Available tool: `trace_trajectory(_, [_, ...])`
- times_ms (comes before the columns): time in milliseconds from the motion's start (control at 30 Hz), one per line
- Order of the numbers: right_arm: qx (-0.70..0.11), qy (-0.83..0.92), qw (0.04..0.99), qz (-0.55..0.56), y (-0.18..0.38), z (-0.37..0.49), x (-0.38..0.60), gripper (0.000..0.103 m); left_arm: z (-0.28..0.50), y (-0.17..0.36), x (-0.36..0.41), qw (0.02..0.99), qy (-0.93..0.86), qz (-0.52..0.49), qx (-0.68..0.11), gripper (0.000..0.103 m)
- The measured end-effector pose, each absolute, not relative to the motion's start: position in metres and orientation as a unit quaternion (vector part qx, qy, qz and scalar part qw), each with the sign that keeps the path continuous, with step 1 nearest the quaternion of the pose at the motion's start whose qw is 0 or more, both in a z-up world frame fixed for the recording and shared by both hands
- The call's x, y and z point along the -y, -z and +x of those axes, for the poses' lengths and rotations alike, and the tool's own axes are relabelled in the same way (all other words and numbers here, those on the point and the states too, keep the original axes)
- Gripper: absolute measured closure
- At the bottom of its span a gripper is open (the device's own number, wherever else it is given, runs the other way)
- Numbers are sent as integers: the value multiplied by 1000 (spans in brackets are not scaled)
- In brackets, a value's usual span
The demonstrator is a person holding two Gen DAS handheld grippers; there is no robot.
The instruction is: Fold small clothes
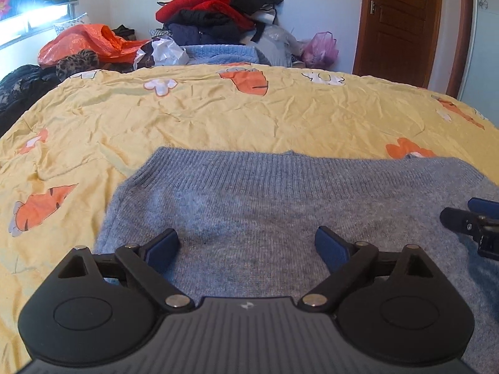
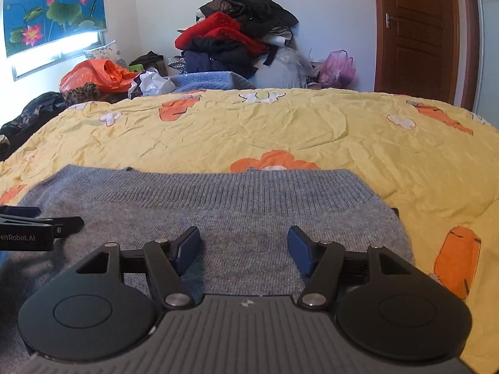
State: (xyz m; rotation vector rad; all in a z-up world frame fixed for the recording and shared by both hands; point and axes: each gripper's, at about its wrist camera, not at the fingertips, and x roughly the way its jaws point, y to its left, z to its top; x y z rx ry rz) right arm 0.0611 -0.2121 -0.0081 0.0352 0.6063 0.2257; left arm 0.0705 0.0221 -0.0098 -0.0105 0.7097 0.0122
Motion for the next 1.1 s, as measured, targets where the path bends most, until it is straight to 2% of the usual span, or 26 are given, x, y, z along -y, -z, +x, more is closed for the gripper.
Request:
trace_trajectory(67, [-300, -111, 947, 2, 9, 62, 207, 30, 73, 10, -22, 938, -9, -4, -348, 7])
trace_trajectory(133, [-302, -110, 947, -12, 9, 62, 202, 29, 73, 10, -21, 938, -8, -5, -347, 7])
trace_trajectory(333, [-296, -94, 950, -14, -1, 54, 200, 32, 73, 10, -24, 939, -3, -9, -345, 6])
trace_trajectory(400, [-285, -87, 955, -1, -8, 46, 203, 28, 72, 11, -25, 939, -3, -11, -344, 6])
trace_trajectory(467, [-294, -88, 952, -4, -7, 45, 204, 20, 72, 11, -25, 939, -3, -10, -344, 6])
trace_trajectory(600, [-298, -89, 949, -40, 8, 47, 200, 15, 65, 7, -31, 941, -3, -21, -337, 6])
trace_trajectory(733, [-298, -92, 949, -46, 8, 45, 198, 13, 20, -7, -66, 946, -38, -97, -305, 6])
trace_trajectory(933, [-296, -106, 949, -28, 8, 44, 203, 9, -82, -2, -147, 889, -76, -330, -309, 6])
trace_trajectory(1100, [-296, -112, 948, -24, 7, 44, 204, 7, -113, 3, -171, 857, -54, -414, -303, 6])
